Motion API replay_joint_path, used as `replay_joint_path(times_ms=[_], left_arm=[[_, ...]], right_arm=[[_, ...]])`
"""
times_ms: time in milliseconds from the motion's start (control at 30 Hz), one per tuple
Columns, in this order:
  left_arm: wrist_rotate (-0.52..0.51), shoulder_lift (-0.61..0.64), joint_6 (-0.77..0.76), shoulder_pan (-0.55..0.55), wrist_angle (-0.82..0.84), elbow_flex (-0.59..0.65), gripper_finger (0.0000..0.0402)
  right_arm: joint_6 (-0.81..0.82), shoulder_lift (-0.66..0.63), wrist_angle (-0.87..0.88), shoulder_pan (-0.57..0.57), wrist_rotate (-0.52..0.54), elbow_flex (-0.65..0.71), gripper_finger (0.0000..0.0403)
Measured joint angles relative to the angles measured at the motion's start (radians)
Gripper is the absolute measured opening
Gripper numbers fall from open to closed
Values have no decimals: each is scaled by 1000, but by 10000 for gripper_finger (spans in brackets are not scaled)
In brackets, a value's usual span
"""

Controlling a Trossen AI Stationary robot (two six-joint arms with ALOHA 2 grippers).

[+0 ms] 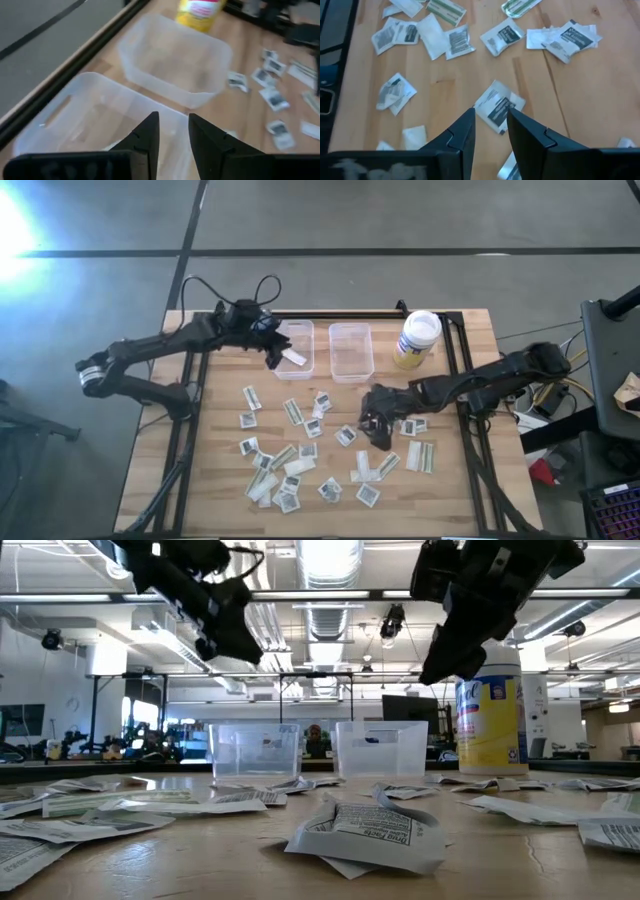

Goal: Pick & Place First Aid Supplies
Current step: Put the gray towelette pack into the right transparent bin

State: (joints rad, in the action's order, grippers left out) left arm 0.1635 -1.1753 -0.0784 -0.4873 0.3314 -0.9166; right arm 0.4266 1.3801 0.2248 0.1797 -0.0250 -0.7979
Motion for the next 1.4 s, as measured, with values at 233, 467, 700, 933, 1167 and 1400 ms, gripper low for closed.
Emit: replay_joint_path(times_ms=[233, 467, 700, 933, 1167, 1400], left_arm=[[-4, 81, -4, 170, -85, 98, 94], [-7, 96, -16, 352, -218, 185, 96], [-12, 86, -26, 478, -274, 219, 96], [-98, 74, -26, 550, -309, 247, 96], [-122, 75, -38, 565, -386, 311, 96], [-129, 75, -52, 565, -389, 337, 96]], right_arm=[[38, -72, 105, 35, 3, -3, 102], [38, -104, 259, 54, 27, -10, 93], [38, -102, 344, 56, 28, -6, 95], [-7, -102, 348, 37, 64, -5, 98], [-157, -102, 347, 19, 172, -4, 141], [-196, -101, 347, 80, 177, -19, 172]])
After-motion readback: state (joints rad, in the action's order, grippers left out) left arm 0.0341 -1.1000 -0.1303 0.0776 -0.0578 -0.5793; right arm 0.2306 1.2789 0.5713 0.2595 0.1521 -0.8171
